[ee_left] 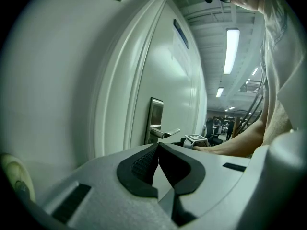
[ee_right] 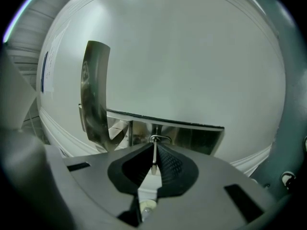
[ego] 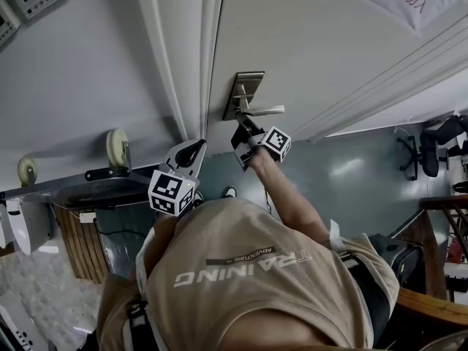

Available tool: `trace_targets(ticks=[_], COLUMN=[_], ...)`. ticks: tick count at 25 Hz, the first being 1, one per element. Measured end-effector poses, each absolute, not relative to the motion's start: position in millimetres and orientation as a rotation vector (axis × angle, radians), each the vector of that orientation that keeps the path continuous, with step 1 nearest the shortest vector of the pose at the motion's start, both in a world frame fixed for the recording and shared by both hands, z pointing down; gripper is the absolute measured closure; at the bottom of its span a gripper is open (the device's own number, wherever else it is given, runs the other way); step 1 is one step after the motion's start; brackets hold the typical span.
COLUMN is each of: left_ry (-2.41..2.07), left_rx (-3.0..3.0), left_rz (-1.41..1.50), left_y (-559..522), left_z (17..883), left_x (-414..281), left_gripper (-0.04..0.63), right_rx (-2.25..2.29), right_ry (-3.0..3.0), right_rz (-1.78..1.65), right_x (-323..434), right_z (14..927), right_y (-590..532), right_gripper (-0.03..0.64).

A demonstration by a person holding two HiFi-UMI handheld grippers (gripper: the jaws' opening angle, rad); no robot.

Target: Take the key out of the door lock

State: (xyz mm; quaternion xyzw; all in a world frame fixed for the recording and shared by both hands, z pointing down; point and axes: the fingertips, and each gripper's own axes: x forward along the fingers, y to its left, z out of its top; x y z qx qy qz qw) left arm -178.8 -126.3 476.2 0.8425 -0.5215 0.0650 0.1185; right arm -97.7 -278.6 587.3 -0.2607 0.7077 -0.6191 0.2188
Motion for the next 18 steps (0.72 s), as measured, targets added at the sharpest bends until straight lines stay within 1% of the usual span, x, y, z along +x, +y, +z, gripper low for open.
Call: trace_targets(ticks=[11, 18], left_ry=[-1.513, -1.453], left_rx=[2.456, 2.476], left_rz=[0.191, 0.202], left_y=[-131.9, -129.3], left_z=[479.9, 481.4], left_x=[-179.4, -165.1], left_gripper=[0.586, 0.586], right_rx=[-0.712, -0.691], right_ry=[1.997, 2.069], right_rz=[-1.748, -1.720], right_x=[-64.5, -64.7], right_z=[599.5, 585.1], right_y=[-233.1, -221.7], right_gripper=[0.591, 0.591])
